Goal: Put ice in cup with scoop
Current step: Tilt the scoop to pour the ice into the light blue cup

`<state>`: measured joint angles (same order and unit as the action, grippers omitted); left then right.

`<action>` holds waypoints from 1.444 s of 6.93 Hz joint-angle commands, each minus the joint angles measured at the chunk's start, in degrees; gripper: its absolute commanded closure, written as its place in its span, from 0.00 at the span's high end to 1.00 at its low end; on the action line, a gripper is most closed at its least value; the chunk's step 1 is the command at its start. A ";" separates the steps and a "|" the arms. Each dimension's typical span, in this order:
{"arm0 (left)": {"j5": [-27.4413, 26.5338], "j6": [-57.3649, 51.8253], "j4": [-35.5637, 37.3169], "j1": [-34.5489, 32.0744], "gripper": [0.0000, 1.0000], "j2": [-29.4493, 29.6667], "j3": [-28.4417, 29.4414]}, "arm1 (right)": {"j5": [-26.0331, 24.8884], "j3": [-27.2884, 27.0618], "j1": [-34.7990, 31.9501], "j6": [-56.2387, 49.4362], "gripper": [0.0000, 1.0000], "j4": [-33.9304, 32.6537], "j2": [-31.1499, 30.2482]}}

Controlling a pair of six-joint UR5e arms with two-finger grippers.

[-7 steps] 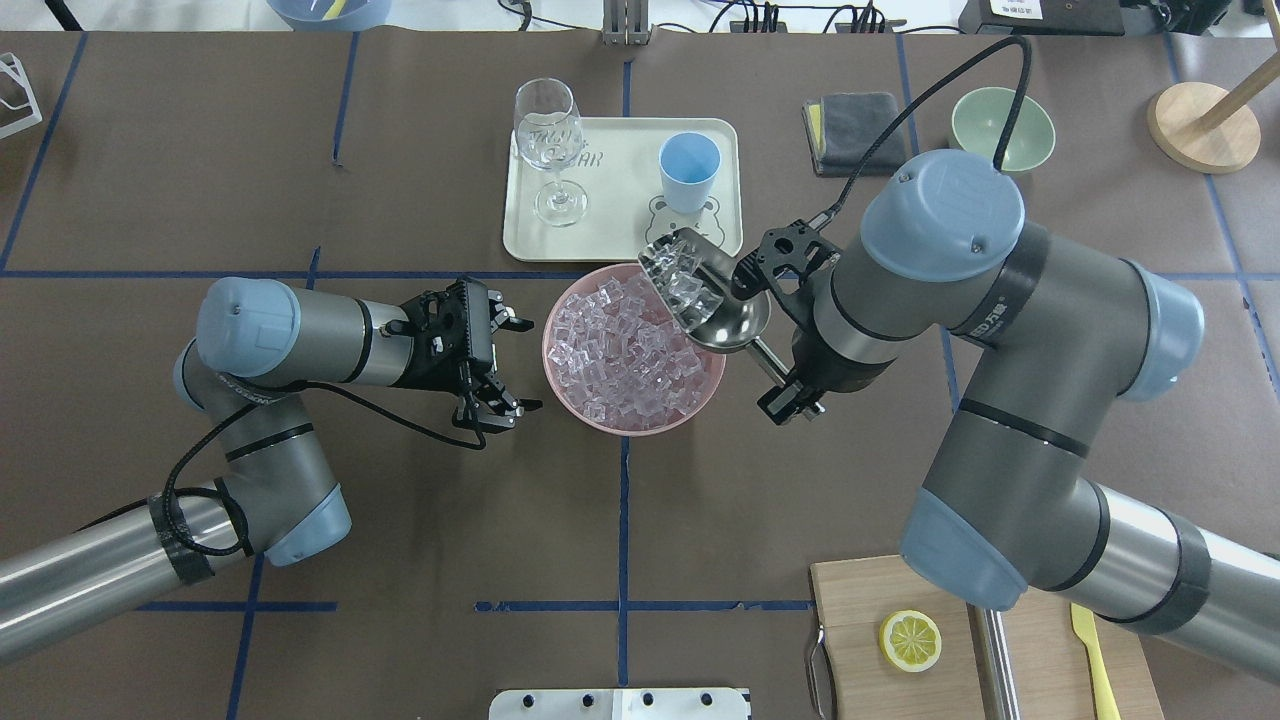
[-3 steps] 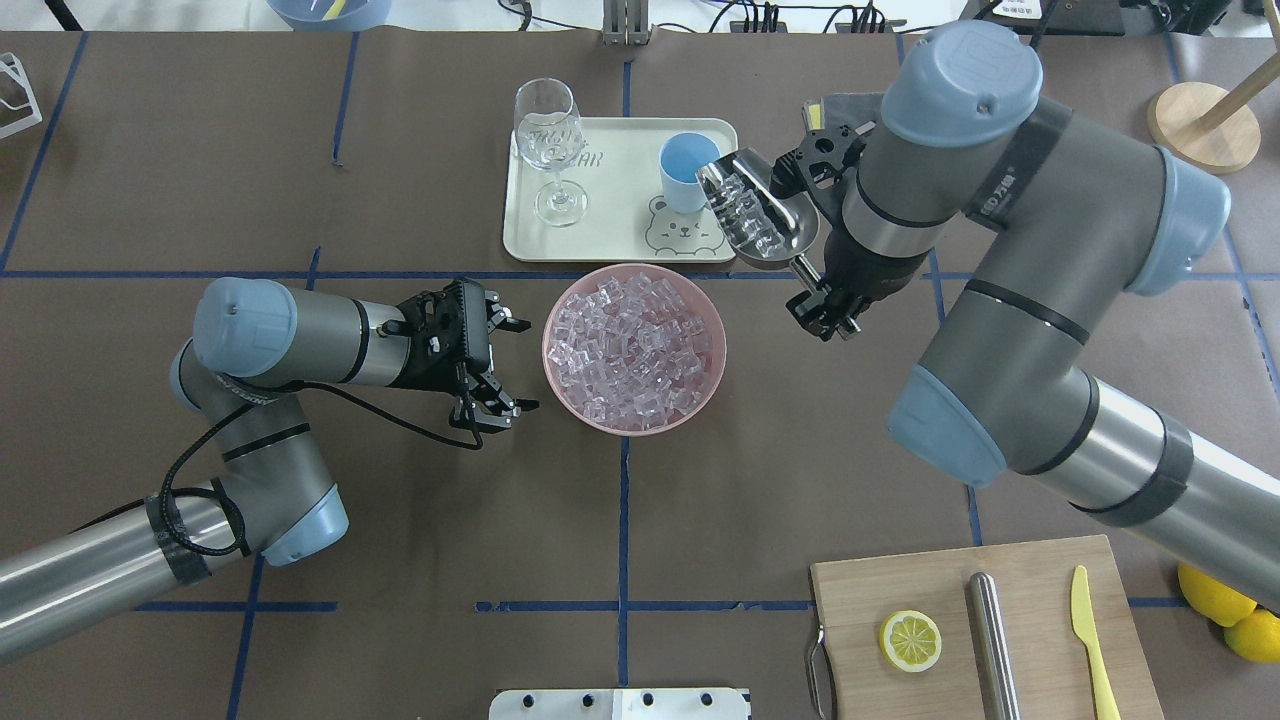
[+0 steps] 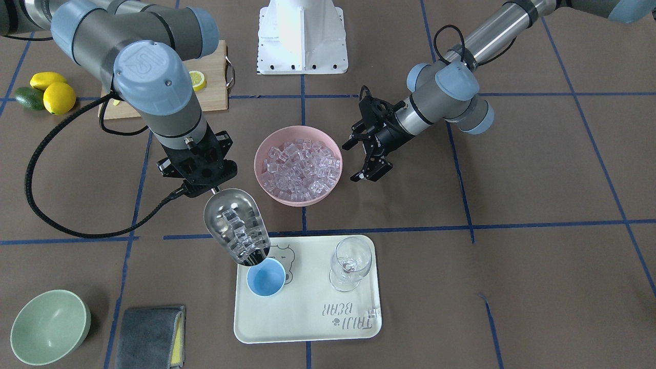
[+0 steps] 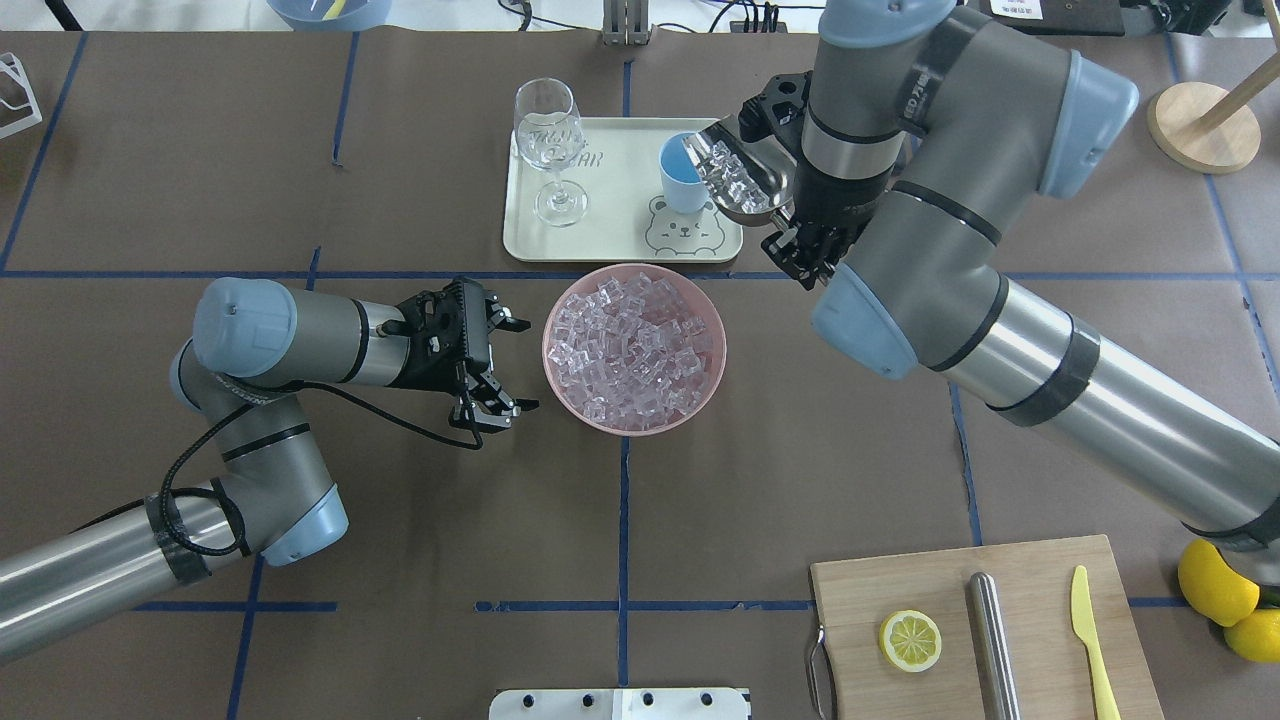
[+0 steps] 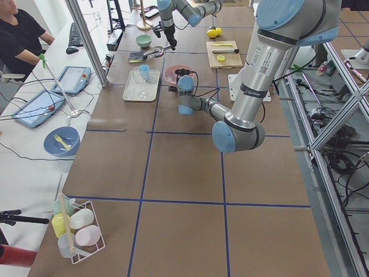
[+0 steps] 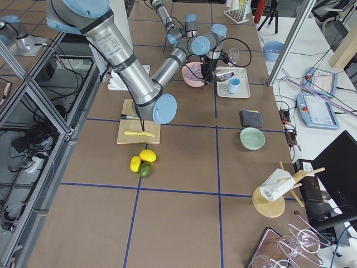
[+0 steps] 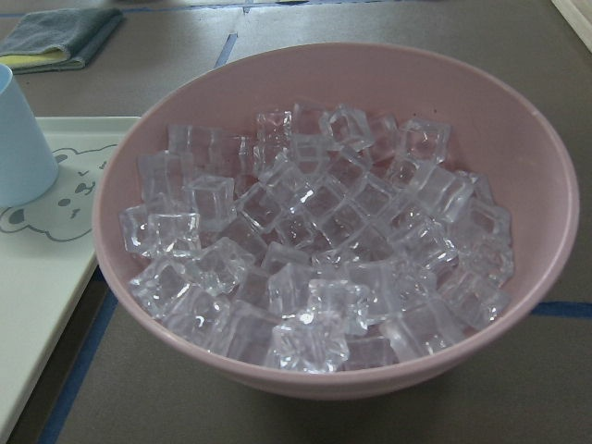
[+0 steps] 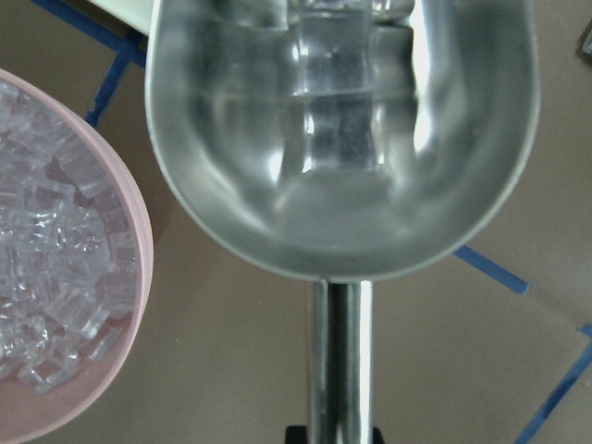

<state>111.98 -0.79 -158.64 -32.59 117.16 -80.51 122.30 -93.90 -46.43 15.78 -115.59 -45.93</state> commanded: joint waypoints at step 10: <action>-0.18 -0.17 0.00 0.43 1.00 -0.18 0.18 | -6.01 20.85 -2.52 -27.62 0.00 -29.40 18.93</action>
<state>111.86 -0.96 -158.64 -32.26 116.98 -80.34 117.29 -74.30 -48.64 -9.14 -142.39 -28.49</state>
